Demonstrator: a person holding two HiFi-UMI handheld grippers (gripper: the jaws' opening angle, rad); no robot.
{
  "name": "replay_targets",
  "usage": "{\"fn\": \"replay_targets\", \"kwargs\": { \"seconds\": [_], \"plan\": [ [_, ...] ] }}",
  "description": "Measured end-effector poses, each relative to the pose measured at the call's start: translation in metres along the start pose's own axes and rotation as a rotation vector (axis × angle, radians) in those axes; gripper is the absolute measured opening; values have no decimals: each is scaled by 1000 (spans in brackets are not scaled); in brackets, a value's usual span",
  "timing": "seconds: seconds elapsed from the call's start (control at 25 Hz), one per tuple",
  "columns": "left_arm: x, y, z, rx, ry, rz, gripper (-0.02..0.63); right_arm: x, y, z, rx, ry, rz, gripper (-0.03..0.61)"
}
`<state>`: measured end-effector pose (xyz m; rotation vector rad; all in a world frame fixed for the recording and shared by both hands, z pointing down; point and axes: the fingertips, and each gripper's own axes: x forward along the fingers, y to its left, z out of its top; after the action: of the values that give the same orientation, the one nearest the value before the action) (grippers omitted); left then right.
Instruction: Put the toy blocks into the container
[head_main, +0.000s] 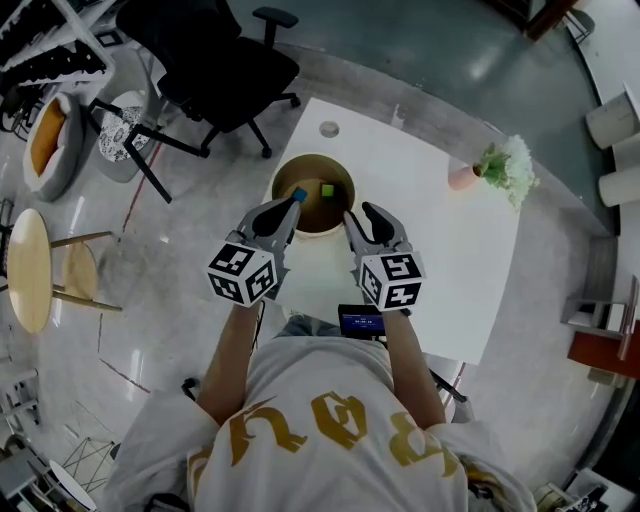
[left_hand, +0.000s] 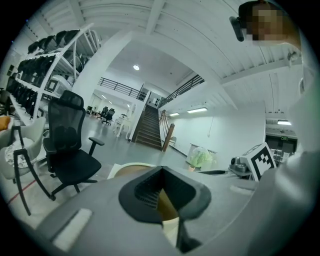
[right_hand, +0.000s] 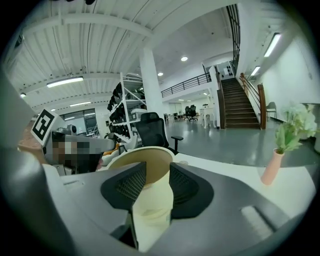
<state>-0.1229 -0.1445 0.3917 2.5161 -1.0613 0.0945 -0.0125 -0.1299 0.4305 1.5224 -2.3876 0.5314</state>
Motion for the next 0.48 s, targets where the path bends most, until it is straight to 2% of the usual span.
{"fn": "replay_targets", "kwargs": {
  "seconds": [0.48],
  "plan": [
    [31,-61,-6,55,26,-94,0,-53,-71,-9,74,-35,-136,153]
  ]
}}
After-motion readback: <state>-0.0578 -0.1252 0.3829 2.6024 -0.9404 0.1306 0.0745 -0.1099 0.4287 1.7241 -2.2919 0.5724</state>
